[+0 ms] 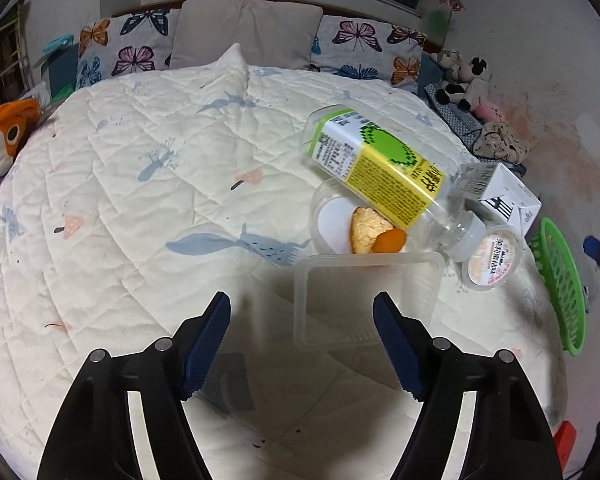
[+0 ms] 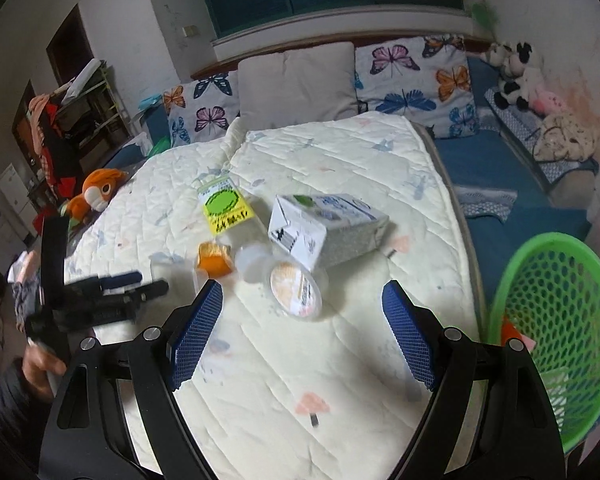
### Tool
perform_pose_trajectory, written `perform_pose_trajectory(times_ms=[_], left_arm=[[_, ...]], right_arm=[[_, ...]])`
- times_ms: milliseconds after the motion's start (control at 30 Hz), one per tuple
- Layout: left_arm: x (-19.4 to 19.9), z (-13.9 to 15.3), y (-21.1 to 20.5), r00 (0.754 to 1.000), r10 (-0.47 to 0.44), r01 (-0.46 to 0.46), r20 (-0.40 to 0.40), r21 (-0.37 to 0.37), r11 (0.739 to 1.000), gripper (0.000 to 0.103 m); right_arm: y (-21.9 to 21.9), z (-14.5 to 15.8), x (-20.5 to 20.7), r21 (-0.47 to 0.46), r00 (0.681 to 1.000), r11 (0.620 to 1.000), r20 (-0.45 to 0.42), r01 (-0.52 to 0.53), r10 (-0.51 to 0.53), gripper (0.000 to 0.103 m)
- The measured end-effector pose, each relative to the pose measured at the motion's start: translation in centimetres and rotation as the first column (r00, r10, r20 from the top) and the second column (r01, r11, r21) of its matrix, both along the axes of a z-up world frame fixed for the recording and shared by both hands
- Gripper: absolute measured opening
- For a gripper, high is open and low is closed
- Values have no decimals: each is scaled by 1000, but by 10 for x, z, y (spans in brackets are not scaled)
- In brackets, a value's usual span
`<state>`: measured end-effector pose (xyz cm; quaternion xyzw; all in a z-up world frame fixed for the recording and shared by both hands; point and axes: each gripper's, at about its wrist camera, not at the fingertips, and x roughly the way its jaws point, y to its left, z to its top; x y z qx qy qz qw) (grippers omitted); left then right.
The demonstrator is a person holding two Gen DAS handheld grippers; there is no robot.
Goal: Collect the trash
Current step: 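Move both tools back to the bed toward the milk carton and plastic tray, then grasp the white milk carton with the right tool while the left tool grasps the clear plastic tray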
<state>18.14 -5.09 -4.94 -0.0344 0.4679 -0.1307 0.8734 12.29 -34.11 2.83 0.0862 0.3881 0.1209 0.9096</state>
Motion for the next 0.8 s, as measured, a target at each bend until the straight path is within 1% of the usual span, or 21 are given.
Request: perform_pose_trajectory(times_ms=[133,233,300,367,500,567,700,733,800], left_arm=[[2,-4,3,1000,-9,8,-12,-12,1000,69],[4,-5,4,1000,-12,12,-14,-15,1000,69],[4,-6,6,1000,-15,15,-14,-18,1000,67],[5,-6,7,1000,-18,18,-16,-22,1000,65],[6,-7,10,1000,-25,25,-17,-30,999,64],[7,-7,11,999,-30,29,-21,-35,999,64],[8,-11,11,999,-42,41,-29,-42,998,64],[8,-11,10,998,-48,46,-31,-40,998,63],[9,-13,9,998,-56,55,-35,-41,998,61]], right_arm=[[-1,7,34,37,998,999,-45,35,-34,83],[-2,11,61,74,994,994,-81,83,-77,85],[-4,11,76,89,989,990,-112,110,-99,85],[-2,7,94,85,981,987,-148,138,-125,85],[-2,-9,123,58,954,979,-241,197,-178,85],[-4,-20,135,41,933,972,-291,232,-211,85],[-11,-38,149,36,895,959,-373,280,-247,85],[-14,-43,151,47,883,956,-397,291,-249,85],[-17,-48,153,36,871,955,-420,295,-254,85]])
